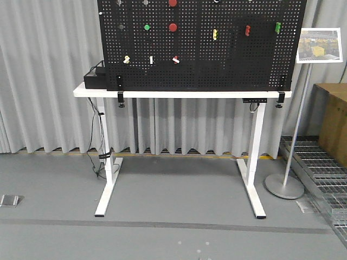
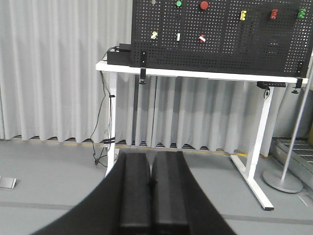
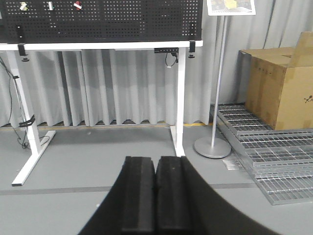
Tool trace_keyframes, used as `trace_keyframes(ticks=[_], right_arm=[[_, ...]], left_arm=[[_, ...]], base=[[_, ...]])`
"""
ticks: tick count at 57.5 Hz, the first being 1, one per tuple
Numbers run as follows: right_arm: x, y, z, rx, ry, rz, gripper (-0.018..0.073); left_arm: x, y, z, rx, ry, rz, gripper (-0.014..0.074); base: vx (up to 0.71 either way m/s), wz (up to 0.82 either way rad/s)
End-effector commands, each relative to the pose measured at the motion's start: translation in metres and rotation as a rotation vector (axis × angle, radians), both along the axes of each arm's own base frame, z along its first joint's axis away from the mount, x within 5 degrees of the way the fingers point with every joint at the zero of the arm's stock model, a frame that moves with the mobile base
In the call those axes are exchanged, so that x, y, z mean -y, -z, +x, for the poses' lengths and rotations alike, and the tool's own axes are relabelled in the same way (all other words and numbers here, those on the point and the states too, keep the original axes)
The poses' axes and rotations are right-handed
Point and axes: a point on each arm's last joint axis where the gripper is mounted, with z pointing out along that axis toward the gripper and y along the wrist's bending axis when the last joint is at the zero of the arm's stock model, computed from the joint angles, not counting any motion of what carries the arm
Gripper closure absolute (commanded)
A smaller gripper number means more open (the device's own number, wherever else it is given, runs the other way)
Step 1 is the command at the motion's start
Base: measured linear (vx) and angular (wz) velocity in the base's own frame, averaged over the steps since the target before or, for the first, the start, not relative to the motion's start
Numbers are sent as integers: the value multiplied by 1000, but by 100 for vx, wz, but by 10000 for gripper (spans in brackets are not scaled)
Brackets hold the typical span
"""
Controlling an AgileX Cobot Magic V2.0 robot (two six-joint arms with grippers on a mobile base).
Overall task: Rotate knob clockwise with right arm
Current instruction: 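Drive the base forward toward the black pegboard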
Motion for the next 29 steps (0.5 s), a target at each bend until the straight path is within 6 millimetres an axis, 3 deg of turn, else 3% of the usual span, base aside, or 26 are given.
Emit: trace_keyframes(ticks=[1, 29], right_arm=[[0, -7, 0, 87, 3, -22, 568], [0, -7, 0, 87, 3, -22, 568]], left_arm=[[-1, -3, 0, 65, -11, -20, 603], [-1, -3, 0, 65, -11, -20, 603]], base=[[16, -7], [29, 3]])
